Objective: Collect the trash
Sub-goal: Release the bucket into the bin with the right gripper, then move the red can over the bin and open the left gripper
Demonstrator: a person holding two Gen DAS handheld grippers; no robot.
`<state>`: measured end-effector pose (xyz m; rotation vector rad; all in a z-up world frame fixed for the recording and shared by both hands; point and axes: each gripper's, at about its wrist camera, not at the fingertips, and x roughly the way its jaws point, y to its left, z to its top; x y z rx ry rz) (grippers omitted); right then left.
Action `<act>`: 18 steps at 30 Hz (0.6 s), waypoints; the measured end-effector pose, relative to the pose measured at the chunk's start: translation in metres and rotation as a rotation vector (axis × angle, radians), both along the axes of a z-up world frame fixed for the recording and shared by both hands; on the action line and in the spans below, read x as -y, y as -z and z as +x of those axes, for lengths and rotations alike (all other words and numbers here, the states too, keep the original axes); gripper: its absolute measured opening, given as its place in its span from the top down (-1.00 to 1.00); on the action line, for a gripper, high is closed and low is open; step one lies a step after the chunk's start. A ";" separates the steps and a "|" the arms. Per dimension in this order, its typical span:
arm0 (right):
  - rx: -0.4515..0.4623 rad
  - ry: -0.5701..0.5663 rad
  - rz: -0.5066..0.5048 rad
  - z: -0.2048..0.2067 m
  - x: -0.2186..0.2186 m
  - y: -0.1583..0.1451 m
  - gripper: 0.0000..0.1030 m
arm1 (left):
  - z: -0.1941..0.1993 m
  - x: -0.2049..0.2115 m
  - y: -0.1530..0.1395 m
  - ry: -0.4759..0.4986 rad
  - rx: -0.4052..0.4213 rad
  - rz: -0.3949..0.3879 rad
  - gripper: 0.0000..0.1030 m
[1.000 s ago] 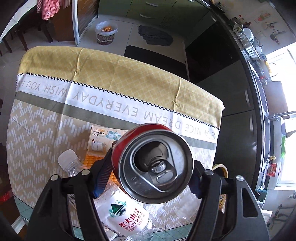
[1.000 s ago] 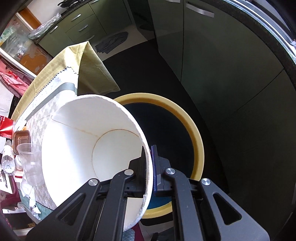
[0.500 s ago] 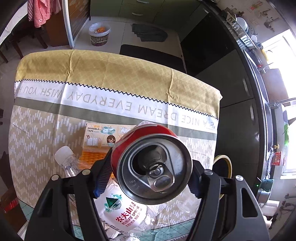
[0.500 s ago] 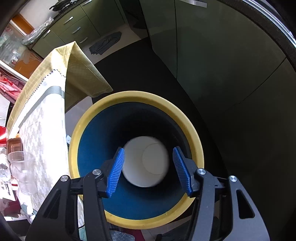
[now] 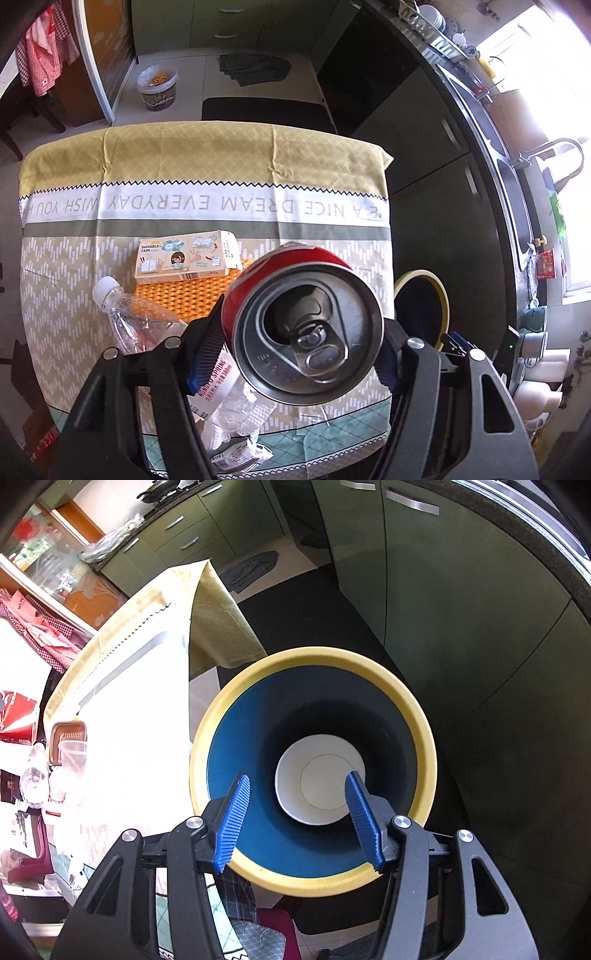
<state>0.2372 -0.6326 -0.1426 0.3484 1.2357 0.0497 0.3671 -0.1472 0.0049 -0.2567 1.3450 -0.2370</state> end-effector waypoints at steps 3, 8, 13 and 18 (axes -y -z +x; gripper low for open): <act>0.005 -0.002 0.008 -0.009 0.002 -0.002 -0.06 | -0.007 0.015 -0.009 0.040 0.013 0.004 -0.26; 0.008 -0.011 0.026 -0.018 0.005 -0.001 -0.06 | -0.020 0.039 -0.019 0.094 0.029 0.005 -0.24; 0.015 -0.023 0.032 -0.019 0.003 0.001 -0.06 | -0.033 0.062 -0.024 0.151 0.034 0.009 -0.23; 0.032 -0.014 0.041 -0.026 0.009 -0.002 -0.06 | -0.046 0.095 -0.026 0.225 0.034 0.014 -0.23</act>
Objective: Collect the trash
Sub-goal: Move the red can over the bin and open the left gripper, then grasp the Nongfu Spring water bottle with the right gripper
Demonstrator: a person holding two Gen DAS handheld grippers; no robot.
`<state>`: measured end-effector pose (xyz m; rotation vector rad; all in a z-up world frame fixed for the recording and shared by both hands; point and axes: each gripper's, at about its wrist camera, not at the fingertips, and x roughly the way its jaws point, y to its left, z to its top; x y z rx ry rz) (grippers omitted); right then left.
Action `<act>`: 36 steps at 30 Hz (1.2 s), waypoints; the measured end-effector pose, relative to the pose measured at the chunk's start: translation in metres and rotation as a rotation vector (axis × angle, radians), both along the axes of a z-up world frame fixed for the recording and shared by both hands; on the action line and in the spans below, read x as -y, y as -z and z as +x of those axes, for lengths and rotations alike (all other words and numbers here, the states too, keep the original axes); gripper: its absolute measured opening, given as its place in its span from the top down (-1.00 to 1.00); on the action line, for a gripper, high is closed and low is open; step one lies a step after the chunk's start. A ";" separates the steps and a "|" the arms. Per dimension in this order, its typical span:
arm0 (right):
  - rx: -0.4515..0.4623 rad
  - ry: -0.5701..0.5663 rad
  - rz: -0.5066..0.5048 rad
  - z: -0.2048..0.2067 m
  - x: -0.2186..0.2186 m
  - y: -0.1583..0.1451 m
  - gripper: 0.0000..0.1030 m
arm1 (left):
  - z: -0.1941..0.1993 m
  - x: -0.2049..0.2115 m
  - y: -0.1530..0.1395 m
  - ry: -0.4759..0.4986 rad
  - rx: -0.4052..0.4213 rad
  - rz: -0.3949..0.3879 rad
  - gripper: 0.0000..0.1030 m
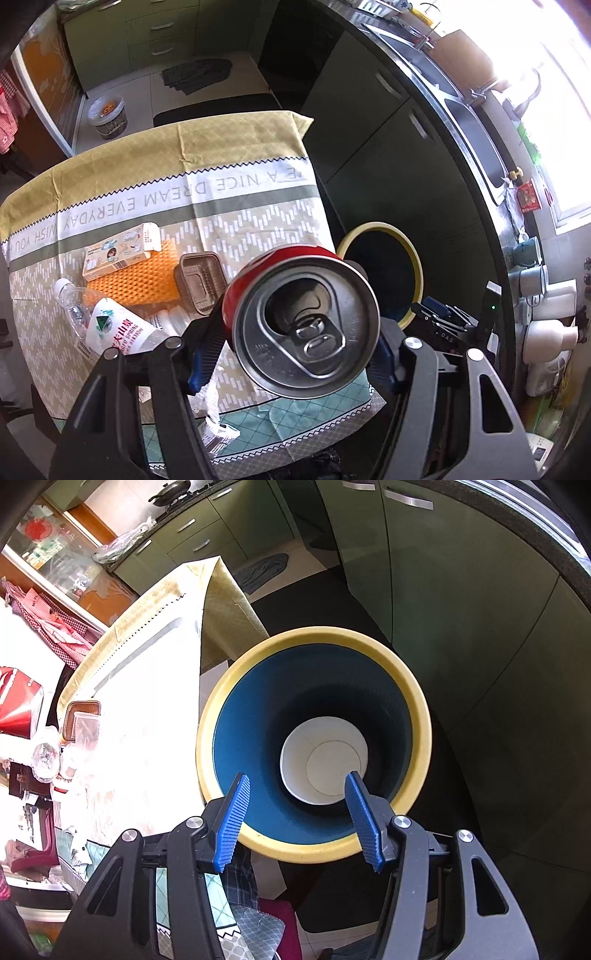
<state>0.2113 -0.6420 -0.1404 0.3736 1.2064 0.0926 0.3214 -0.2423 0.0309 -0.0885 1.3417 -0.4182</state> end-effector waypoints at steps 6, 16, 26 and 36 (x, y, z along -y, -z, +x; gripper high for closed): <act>0.052 0.021 0.024 -0.017 0.012 -0.014 -0.06 | -0.013 0.057 0.000 0.110 0.001 0.001 -0.23; 0.082 0.050 0.019 -0.067 0.035 -0.030 -0.06 | -0.015 0.184 0.054 0.285 -0.056 0.001 -0.24; 0.085 0.047 0.019 -0.086 0.042 -0.030 -0.06 | -0.018 0.218 0.115 0.317 -0.156 0.028 -0.24; 0.132 -0.181 0.030 -0.048 -0.037 -0.054 -0.06 | -0.050 0.081 0.013 0.237 0.045 0.025 -0.36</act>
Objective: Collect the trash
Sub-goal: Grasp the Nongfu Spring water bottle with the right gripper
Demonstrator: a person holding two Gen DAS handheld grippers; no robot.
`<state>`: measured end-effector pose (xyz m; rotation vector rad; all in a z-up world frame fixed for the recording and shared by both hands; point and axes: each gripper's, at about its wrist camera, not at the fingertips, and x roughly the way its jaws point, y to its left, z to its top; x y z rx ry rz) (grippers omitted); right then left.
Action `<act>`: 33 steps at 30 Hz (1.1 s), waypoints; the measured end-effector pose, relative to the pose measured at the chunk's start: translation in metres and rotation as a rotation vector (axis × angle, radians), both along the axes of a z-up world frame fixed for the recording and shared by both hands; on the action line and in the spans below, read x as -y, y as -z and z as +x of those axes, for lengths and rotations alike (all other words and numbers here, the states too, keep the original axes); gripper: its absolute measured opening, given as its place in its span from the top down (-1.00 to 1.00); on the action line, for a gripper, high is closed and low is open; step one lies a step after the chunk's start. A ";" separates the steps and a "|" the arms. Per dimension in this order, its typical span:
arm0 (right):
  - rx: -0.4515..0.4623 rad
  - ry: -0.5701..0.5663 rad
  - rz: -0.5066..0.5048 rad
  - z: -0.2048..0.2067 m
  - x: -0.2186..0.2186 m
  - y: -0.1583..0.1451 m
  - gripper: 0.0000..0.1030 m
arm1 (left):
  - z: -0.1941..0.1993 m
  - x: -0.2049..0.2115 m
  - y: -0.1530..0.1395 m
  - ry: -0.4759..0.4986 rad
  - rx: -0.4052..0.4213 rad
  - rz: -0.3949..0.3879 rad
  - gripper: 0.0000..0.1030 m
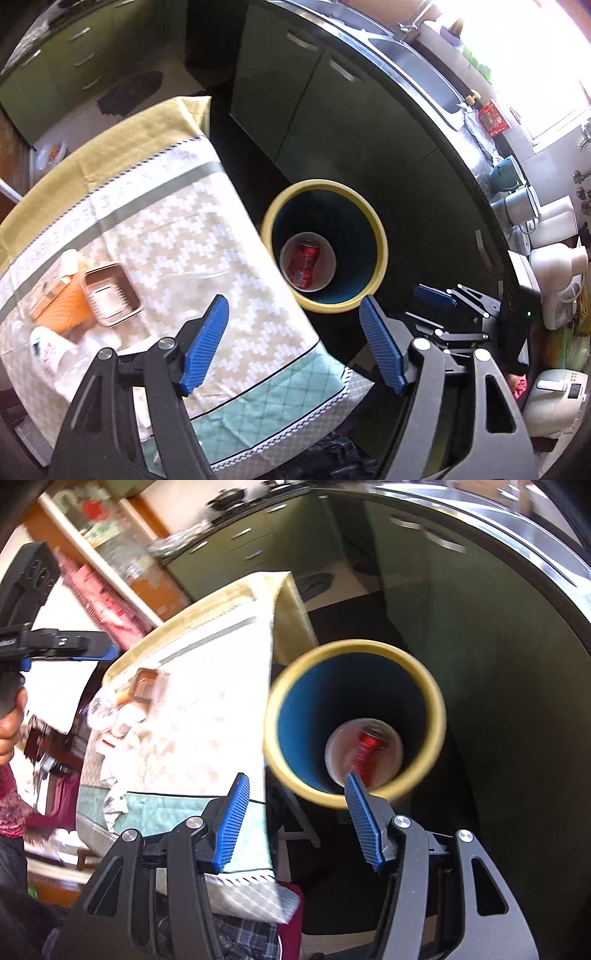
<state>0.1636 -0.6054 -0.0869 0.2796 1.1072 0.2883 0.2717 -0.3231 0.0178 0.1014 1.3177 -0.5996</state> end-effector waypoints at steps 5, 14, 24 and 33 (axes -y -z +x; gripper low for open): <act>0.024 -0.215 -0.024 0.046 -0.090 -0.016 -0.07 | -0.013 -0.098 -0.025 -0.130 0.064 0.031 -0.49; -0.069 -0.305 -0.100 0.135 -0.215 -0.015 -0.06 | -0.029 -0.231 -0.003 -0.298 0.026 0.027 -0.55; -0.001 -0.675 -0.166 0.138 -0.355 -0.049 -0.28 | -0.041 -0.300 0.012 -0.372 0.014 -0.031 -0.55; -0.127 -0.906 -0.454 0.151 -0.461 -0.009 -0.37 | -0.069 -0.370 0.000 -0.491 0.054 -0.034 -0.57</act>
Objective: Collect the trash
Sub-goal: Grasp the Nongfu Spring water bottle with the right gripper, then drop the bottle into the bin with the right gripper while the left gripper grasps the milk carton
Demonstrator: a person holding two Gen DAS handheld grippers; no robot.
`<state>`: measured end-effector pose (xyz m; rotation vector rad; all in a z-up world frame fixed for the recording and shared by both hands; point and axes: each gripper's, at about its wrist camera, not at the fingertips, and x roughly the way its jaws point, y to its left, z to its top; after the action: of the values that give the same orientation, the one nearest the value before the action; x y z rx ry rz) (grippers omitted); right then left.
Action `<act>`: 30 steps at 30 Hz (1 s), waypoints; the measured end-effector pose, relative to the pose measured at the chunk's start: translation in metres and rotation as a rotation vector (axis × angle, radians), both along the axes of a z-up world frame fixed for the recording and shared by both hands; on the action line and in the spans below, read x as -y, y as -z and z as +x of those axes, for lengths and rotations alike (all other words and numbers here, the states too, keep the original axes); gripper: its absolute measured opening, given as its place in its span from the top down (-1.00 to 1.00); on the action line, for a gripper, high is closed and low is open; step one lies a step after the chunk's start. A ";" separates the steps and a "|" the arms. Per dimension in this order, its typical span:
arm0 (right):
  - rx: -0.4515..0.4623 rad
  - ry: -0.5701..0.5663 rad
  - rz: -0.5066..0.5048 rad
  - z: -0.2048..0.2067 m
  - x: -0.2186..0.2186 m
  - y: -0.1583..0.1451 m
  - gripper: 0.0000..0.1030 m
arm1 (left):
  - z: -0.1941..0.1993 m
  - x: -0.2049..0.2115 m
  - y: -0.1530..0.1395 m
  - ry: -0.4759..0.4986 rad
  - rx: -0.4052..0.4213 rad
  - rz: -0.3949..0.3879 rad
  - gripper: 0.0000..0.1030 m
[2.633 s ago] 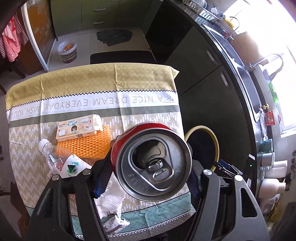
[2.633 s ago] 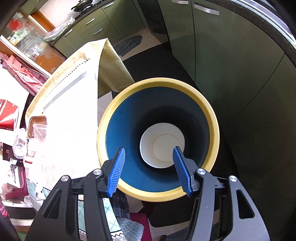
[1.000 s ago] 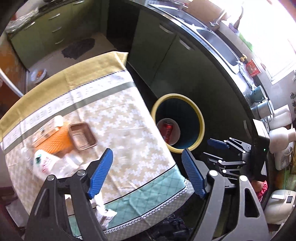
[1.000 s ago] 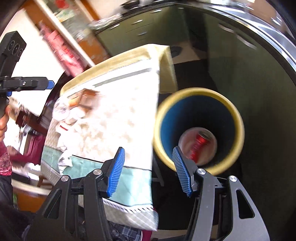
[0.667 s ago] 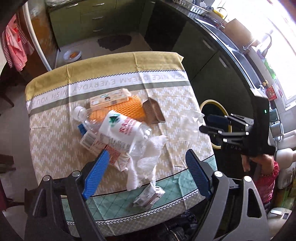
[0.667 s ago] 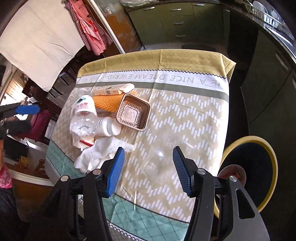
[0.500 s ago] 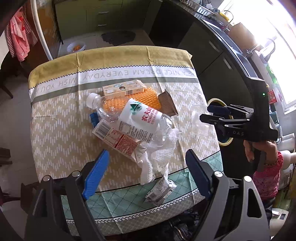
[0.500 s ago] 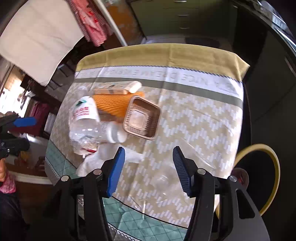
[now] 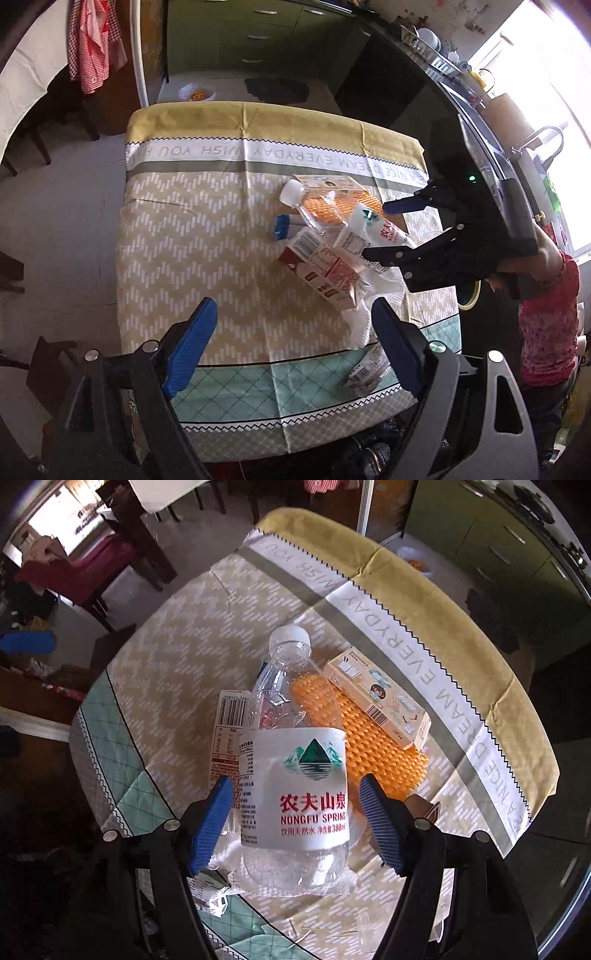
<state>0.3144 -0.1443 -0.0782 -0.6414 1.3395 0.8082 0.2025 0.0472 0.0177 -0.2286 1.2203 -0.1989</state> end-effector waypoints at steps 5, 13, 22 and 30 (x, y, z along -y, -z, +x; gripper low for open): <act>-0.024 -0.005 -0.087 0.007 -0.013 0.025 -0.37 | -0.008 -0.022 0.000 -0.033 0.004 -0.005 -0.57; -0.029 0.051 -0.075 0.014 -0.014 0.041 -0.28 | -0.006 -0.020 0.010 -0.019 -0.021 -0.008 -0.58; -0.030 0.198 0.138 0.013 0.049 -0.022 -0.28 | 0.022 0.020 0.046 -0.051 -0.143 -0.033 -0.62; 0.060 0.391 0.184 -0.008 0.180 -0.060 -0.28 | 0.060 0.063 0.094 -0.210 -0.268 -0.055 -0.64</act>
<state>0.3065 -0.3248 -0.0187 -0.2442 1.2656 0.5797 0.2627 -0.0162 -0.0758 -0.4400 1.4467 -0.0193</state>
